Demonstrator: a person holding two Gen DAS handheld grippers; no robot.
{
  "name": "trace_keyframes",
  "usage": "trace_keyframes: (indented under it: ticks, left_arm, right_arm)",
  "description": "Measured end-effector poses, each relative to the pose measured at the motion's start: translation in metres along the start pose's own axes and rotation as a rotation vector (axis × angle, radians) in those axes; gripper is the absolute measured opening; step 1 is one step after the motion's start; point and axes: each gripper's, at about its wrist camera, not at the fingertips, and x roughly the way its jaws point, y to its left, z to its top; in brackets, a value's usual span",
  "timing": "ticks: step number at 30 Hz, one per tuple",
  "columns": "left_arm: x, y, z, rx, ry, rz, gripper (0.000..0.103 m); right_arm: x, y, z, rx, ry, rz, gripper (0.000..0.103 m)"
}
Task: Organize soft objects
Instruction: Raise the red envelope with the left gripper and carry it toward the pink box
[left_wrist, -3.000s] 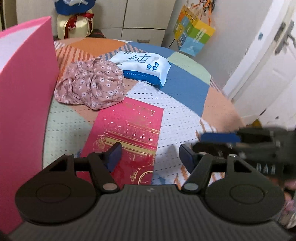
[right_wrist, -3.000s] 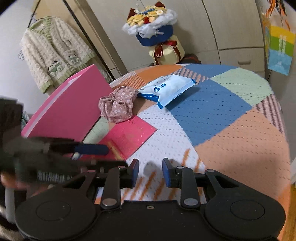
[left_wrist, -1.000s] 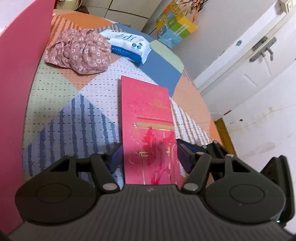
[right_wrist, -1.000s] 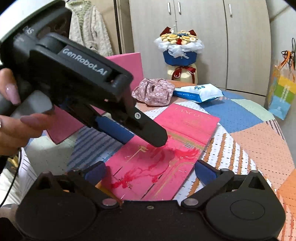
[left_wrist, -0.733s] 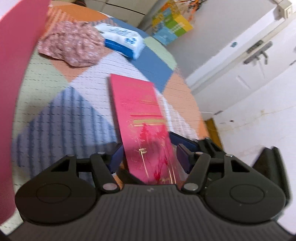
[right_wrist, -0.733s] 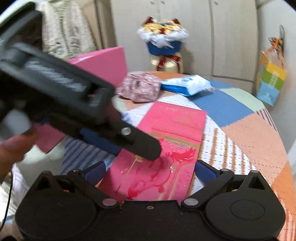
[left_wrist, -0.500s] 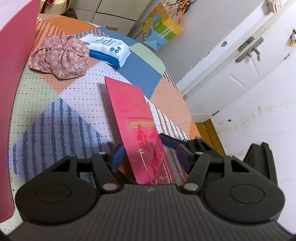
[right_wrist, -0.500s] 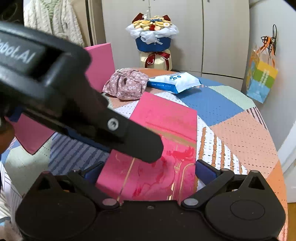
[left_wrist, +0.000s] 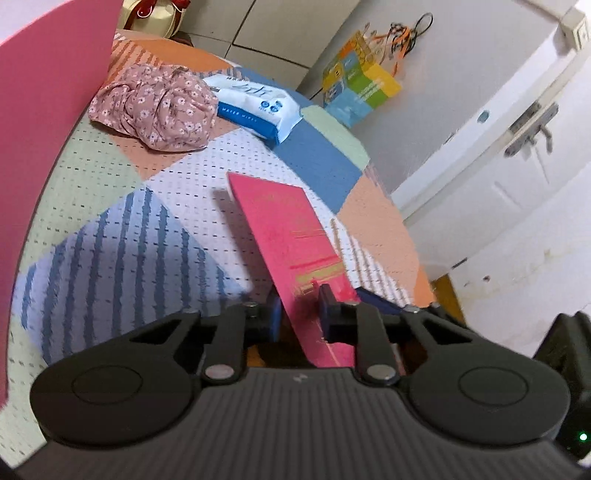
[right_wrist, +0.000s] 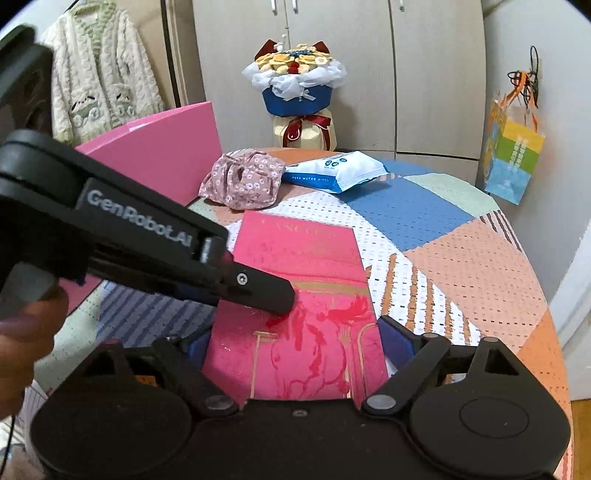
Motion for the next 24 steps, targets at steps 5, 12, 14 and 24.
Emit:
trace_keyframes:
  ticks: [5, 12, 14, 24]
  left_arm:
    - [-0.008, -0.015, -0.009, 0.043, -0.035, 0.043, 0.015]
    - [-0.027, -0.028, -0.018, 0.097, -0.020, 0.071, 0.015]
    - [-0.035, -0.032, -0.022, 0.125, -0.014, 0.074, 0.015]
    - [-0.088, -0.046, -0.046, 0.254, -0.022, 0.047, 0.014]
  right_arm:
    - [-0.004, -0.006, 0.002, 0.062, -0.001, 0.040, 0.090]
    - [-0.017, -0.004, -0.002, 0.086, 0.017, 0.091, 0.090]
    - [-0.023, 0.000, -0.002, 0.077, 0.023, 0.093, 0.090]
    - [-0.059, 0.029, -0.001, -0.024, 0.084, 0.124, 0.087]
